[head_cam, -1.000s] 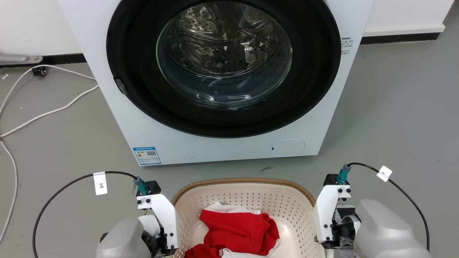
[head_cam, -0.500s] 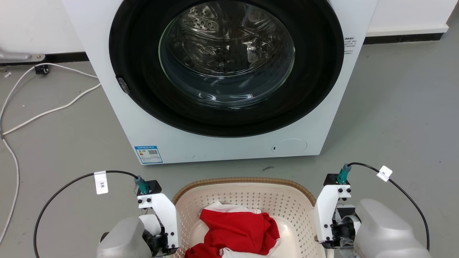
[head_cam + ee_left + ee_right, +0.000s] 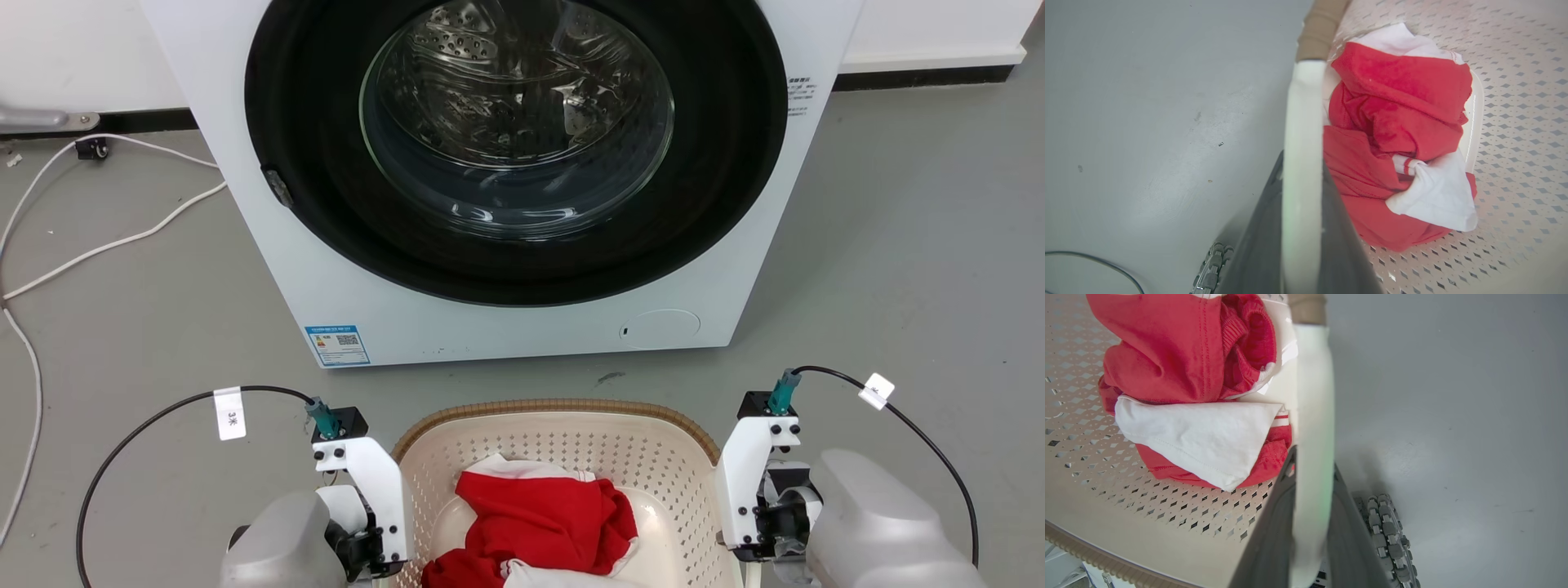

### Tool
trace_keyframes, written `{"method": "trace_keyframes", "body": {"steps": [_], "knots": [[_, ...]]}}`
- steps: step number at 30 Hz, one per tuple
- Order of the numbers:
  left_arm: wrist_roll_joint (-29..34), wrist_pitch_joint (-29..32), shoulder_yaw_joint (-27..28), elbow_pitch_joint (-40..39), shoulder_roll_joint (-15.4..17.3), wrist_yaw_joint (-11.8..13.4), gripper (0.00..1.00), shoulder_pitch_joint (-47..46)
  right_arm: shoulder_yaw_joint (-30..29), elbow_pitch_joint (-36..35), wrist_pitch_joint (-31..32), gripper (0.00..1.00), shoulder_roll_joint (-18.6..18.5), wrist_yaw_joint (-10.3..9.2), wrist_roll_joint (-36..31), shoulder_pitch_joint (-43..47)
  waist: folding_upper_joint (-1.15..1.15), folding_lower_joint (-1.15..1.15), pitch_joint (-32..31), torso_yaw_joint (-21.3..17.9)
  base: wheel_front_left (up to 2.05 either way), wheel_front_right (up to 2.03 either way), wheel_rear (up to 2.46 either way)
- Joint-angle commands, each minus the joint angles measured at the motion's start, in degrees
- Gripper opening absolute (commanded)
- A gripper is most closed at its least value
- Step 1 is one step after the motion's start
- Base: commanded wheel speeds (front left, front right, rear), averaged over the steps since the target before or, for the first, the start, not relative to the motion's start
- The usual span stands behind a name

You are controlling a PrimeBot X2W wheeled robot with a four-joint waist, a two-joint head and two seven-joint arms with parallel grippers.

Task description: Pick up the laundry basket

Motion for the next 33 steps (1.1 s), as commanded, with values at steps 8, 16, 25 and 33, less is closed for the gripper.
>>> {"method": "trace_keyframes", "body": {"steps": [8, 16, 25, 33], "knots": [[-0.63, -0.71, -0.25, -0.17, 0.36, 0.01, 0.0, -0.98, 0.41, 0.23, -0.17, 0.0, -0.57, -0.01, 0.36, -0.39, 0.0, 0.0, 0.12, 0.04, 0.0, 0.0, 0.0], [-1.16, -0.7, -0.52, -0.17, 0.27, 0.12, 0.0, -1.18, 0.58, 0.25, -0.12, 0.0, -0.79, -0.02, 0.52, -0.56, 0.0, 0.0, 0.31, -0.08, 0.0, 0.0, 0.0], [-1.39, -0.65, -0.92, -0.17, 0.34, 0.15, 0.0, -1.4, 0.58, 0.24, 0.0, 0.0, -0.76, -0.01, 0.72, -0.45, 0.0, 0.0, 0.4, -0.12, 0.0, 0.0, 0.0], [-1.68, -0.62, -1.18, -0.17, 0.38, 0.22, 0.0, -1.61, 0.57, 0.24, 0.0, 0.0, -0.74, -0.01, 0.8, -0.78, 0.0, 0.0, 0.53, -0.09, 0.0, 0.0, 0.0]]}}
